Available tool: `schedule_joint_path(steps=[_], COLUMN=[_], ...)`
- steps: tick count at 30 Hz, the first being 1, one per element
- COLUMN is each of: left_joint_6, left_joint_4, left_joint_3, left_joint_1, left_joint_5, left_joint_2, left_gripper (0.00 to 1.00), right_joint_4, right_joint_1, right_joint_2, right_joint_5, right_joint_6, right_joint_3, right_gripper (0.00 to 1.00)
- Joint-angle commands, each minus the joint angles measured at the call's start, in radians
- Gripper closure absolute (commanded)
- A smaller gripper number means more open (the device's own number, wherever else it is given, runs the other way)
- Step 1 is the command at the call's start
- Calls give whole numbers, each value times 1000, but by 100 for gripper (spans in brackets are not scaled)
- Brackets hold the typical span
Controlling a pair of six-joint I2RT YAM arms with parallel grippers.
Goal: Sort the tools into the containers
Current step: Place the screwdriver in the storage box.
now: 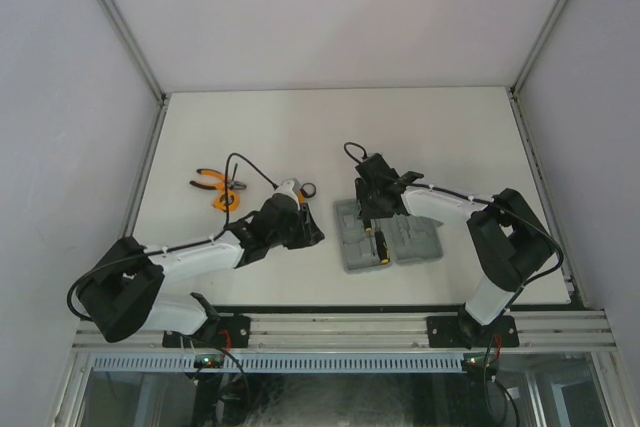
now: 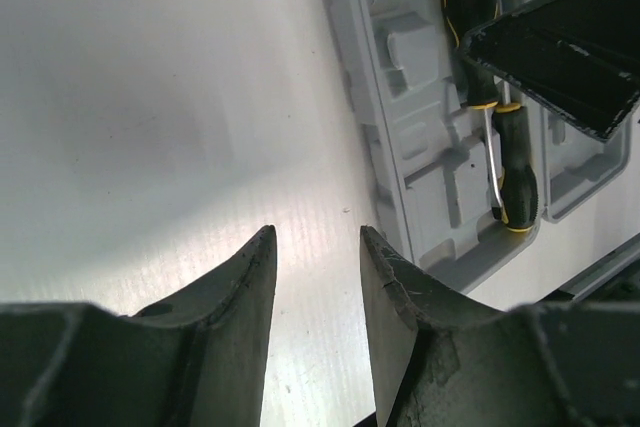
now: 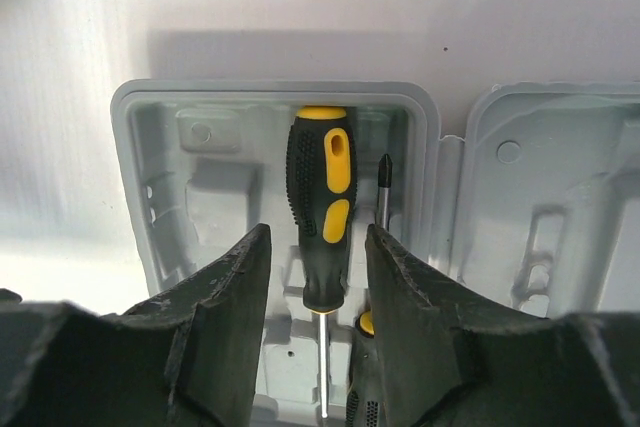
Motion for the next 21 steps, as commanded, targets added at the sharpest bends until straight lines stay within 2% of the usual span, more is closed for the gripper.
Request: schedule_joint_path(steps=[1,6,13,21], left_joint_6=[22,19,17,22], left_joint_4=[-28,-43,-49,-49], left_joint_3=[55,49,49,38], left_joint_1=[-2,-2,-2,-2], left_joint_5=[-18,-44,-62,-66], left_joint_2=[-35,-66,-81,-90], left_gripper=[57,57,57,57], right_joint_4=[-13,-11,-27,-47], right_joint_1=[7,14,9,18], right_joint_2=[-29,-34,-62,-71], right_joint_5=[20,30,71,95], right_joint_6=[27,37,46,63], right_joint_3=[21,13,12,9], right_gripper=[57,57,70,71])
